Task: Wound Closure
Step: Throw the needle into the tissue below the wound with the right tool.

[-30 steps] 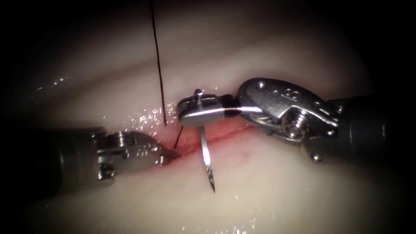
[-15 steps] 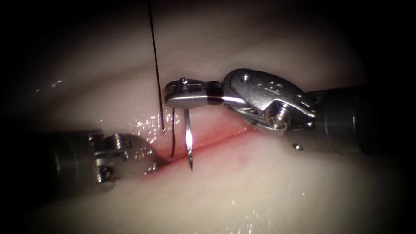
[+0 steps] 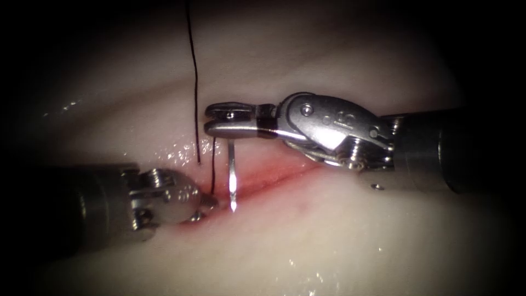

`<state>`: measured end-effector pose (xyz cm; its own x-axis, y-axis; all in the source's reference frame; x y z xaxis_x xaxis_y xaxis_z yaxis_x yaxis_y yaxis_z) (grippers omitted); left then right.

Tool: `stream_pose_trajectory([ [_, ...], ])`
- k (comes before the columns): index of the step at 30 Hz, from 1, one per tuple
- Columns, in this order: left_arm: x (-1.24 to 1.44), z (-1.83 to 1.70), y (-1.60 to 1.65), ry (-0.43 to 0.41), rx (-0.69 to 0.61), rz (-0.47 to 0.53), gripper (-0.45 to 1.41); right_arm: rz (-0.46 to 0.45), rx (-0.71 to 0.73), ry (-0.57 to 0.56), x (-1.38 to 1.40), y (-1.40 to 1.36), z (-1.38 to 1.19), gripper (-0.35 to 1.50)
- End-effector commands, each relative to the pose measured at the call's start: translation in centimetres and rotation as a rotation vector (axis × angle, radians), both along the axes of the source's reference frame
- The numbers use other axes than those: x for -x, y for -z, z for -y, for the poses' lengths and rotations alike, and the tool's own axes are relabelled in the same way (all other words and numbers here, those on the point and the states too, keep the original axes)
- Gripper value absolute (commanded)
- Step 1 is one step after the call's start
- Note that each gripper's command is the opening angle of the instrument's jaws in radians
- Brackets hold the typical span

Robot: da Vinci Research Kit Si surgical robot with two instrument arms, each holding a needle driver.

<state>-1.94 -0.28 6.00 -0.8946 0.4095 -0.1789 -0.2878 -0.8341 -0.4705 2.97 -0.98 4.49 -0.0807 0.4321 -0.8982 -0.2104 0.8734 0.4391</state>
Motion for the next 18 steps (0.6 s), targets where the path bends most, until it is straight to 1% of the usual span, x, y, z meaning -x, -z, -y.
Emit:
stream_pose_trajectory([
  [1,0.05,0.02,-0.06,-0.002,-0.001,0.002,0.34,0.003,0.021,-0.001,-0.11,-0.04,0.00,-0.35],
  [7,0.04,0.02,-0.05,0.006,-0.007,-0.003,0.27,0.029,0.125,-0.009,-0.18,-0.02,0.03,-0.35],
  [10,0.03,0.03,-0.05,0.005,-0.006,-0.003,0.17,0.033,0.168,-0.011,-0.21,-0.01,0.08,-0.35],
  [12,0.03,0.04,-0.05,0.005,-0.009,-0.001,0.14,0.041,0.204,-0.011,-0.22,0.00,0.13,-0.35],
  [18,0.03,0.04,-0.04,0.004,-0.011,0.001,0.15,0.045,0.243,-0.009,-0.25,0.02,0.25,-0.35],
])
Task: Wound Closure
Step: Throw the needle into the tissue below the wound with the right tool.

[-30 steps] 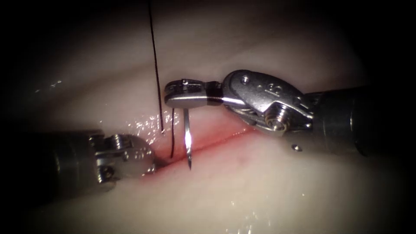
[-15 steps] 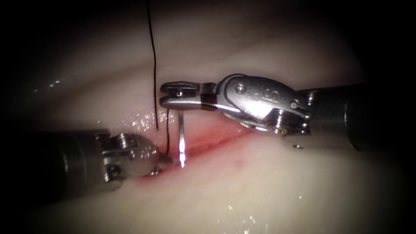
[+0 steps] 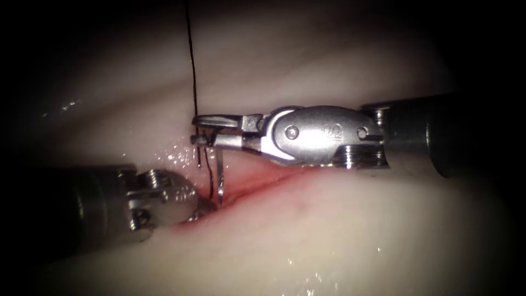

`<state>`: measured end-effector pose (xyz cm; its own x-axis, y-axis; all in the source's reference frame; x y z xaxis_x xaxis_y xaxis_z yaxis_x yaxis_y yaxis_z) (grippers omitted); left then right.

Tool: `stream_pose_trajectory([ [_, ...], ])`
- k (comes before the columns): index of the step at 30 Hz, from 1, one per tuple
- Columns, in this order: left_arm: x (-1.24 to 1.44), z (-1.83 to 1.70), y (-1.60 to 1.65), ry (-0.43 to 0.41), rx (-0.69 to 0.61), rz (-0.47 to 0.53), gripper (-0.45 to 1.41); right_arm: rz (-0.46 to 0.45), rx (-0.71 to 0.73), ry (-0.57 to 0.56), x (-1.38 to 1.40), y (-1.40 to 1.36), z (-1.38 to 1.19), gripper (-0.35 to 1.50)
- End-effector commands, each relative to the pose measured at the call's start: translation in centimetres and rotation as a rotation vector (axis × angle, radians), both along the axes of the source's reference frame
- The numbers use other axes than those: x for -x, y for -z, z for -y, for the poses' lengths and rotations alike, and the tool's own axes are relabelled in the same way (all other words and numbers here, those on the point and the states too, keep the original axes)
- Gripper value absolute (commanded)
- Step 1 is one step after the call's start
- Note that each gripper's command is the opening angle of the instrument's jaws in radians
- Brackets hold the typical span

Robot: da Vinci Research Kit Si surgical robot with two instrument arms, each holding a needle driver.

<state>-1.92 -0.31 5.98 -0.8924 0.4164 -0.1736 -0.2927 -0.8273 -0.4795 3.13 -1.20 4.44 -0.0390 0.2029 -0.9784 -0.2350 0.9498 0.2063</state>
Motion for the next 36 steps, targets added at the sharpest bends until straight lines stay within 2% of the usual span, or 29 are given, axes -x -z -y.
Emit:
stream_pose_trajectory([
  [1,0.05,0.02,-0.06,-0.002,0.000,0.002,0.15,-0.002,0.003,0.002,-0.09,-0.04,0.04,-0.35],
  [17,-0.01,0.04,-0.02,-0.009,-0.006,0.008,0.21,0.015,0.027,0.016,-0.13,-0.21,0.22,-0.35],
  [22,-0.01,0.04,0.00,-0.004,-0.010,0.006,0.21,0.000,-0.108,0.024,-0.14,-0.24,0.14,-0.35],
  [30,-0.01,0.05,0.04,-0.003,-0.014,0.007,0.19,0.033,-0.222,0.042,-0.13,-0.28,0.07,-0.35],
  [36,0.00,0.02,0.16,-0.001,-0.017,0.000,0.10,0.066,-0.274,0.074,-0.15,-0.34,0.14,-0.35],
])
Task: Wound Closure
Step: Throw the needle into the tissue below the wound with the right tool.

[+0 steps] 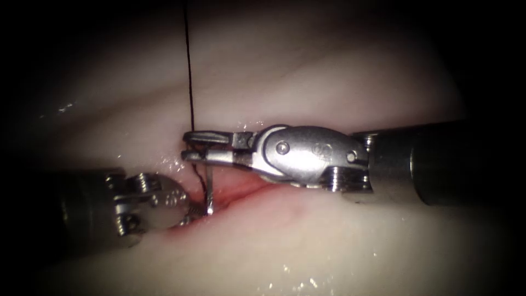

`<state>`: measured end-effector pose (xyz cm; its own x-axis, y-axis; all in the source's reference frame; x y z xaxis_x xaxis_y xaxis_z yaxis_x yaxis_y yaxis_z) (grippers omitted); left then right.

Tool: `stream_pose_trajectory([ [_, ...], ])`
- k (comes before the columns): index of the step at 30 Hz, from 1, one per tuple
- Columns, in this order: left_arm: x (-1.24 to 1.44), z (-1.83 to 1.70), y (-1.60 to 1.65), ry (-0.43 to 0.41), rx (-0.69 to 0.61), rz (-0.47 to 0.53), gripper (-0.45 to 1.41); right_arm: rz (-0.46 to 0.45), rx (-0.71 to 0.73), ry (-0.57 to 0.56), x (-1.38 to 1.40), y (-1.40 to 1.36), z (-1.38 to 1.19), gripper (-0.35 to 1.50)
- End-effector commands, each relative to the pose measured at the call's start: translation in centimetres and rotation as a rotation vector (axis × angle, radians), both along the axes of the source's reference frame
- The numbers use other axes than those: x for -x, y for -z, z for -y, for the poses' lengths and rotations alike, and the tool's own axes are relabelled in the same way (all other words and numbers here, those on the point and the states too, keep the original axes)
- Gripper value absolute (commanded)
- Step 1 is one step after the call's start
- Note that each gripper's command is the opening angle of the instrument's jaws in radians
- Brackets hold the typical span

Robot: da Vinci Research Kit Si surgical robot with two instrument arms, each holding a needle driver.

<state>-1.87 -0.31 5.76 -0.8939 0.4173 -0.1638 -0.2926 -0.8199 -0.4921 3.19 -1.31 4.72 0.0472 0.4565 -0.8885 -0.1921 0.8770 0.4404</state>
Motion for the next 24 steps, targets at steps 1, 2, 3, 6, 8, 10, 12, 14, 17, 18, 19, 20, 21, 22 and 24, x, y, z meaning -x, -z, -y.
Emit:
stream_pose_trajectory([
  [1,0.05,0.01,-0.04,0.002,0.003,0.000,0.07,0.002,-0.003,0.015,-0.10,-0.06,0.04,-0.35],
  [2,0.06,0.01,-0.03,0.006,0.006,0.002,0.04,0.002,-0.001,0.026,-0.10,-0.08,0.06,-0.35],
  [3,0.06,0.01,-0.02,0.006,0.004,0.002,0.04,-0.002,-0.005,0.031,-0.10,-0.10,0.07,-0.35],
  [6,0.07,0.02,-0.02,0.007,0.005,0.001,0.04,0.004,0.052,0.042,-0.10,-0.13,0.10,-0.35],
  [8,0.07,0.02,-0.02,0.007,0.006,0.001,0.04,0.012,0.088,0.047,-0.10,-0.14,0.10,-0.35],
  [10,0.08,0.03,-0.03,0.008,0.007,0.001,0.04,0.014,0.106,0.049,-0.10,-0.15,0.09,-0.35],
  [12,0.08,0.04,-0.03,0.010,0.009,0.002,0.05,0.014,0.105,0.049,-0.10,-0.14,0.09,-0.35],
  [14,0.08,0.04,-0.03,0.012,0.010,0.004,0.05,0.012,0.104,0.051,-0.10,-0.13,0.08,-0.35],
  [17,0.08,0.05,-0.01,0.011,0.009,0.005,0.05,-0.004,0.080,0.064,-0.10,-0.12,0.10,-0.35],
  [18,0.08,0.05,0.01,0.013,0.008,0.007,0.05,-0.011,0.057,0.067,-0.11,-0.12,0.10,-0.35],
  [19,0.08,0.06,0.03,0.015,0.010,0.007,0.05,-0.017,0.040,0.071,-0.11,-0.13,0.11,-0.35],
  [20,0.08,0.06,0.06,0.019,0.014,0.008,0.05,-0.012,0.021,0.084,-0.10,-0.13,0.11,-0.35],
  [21,0.08,0.06,0.10,0.024,0.024,0.004,0.05,-0.008,0.007,0.101,-0.10,-0.14,0.12,-0.35],
  [22,0.08,0.06,0.15,0.029,0.029,0.003,0.05,-0.010,-0.006,0.114,-0.10,-0.14,0.12,-0.35],
  [24,0.09,0.07,0.24,0.044,0.039,0.005,0.04,-0.011,-0.032,0.147,-0.10,-0.14,0.14,-0.35],
])
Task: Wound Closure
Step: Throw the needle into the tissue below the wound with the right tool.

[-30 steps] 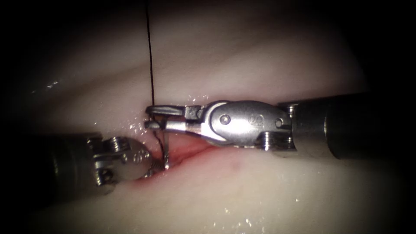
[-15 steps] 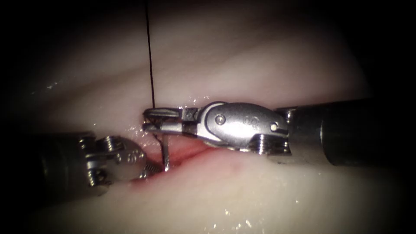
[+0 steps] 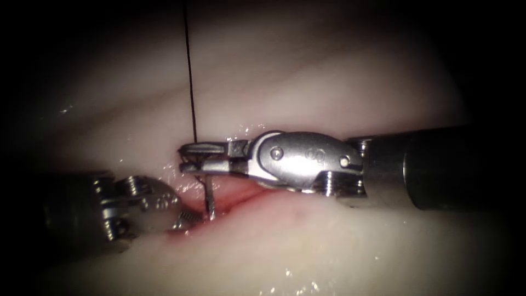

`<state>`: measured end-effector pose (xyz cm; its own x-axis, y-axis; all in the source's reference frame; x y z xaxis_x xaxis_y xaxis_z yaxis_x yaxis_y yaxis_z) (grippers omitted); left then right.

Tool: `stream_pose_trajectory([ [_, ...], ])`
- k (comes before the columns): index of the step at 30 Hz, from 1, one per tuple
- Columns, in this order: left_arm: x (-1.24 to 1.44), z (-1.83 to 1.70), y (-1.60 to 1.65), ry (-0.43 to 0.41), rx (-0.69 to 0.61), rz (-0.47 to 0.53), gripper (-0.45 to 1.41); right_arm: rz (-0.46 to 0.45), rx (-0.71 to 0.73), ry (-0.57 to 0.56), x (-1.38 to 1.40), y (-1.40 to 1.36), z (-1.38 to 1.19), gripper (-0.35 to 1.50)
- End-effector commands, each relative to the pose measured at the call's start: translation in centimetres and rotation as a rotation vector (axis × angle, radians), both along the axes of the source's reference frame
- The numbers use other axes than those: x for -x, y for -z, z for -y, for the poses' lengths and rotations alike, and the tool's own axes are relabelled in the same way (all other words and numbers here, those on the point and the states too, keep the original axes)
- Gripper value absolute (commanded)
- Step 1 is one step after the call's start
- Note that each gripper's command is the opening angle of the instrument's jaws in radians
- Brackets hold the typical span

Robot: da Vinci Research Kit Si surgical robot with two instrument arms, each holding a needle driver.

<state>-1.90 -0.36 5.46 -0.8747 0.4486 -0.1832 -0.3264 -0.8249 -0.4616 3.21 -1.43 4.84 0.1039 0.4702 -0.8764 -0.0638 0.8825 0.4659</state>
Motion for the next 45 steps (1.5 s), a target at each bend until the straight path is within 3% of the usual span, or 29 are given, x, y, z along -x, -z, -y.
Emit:
stream_pose_trajectory([
  [1,0.06,0.02,-0.01,0.006,0.003,0.002,0.00,-0.002,-0.023,0.017,-0.08,-0.03,0.03,-0.35],
  [4,0.08,0.02,0.14,0.019,0.013,0.001,-0.08,0.014,-0.064,0.053,-0.08,-0.04,0.06,-0.35],
  [14,0.12,0.04,0.24,0.020,0.031,0.017,-0.03,0.018,-0.241,0.080,-0.08,-0.13,0.17,-0.35],
  [19,0.16,0.09,0.44,0.037,0.074,0.038,-0.06,0.035,-0.290,0.048,-0.04,-0.18,0.17,-0.35],
  [29,0.61,0.50,1.02,0.062,0.176,0.141,-0.15,0.063,-0.338,-0.007,0.06,-0.23,0.06,-0.35],
  [36,0.82,0.79,0.84,0.058,0.179,0.184,-0.25,0.084,-0.422,-0.059,0.09,-0.22,0.07,-0.35],
  [45,0.71,0.70,0.53,0.040,0.199,0.197,-0.25,0.086,-0.466,-0.076,0.10,-0.20,0.04,-0.35],
])
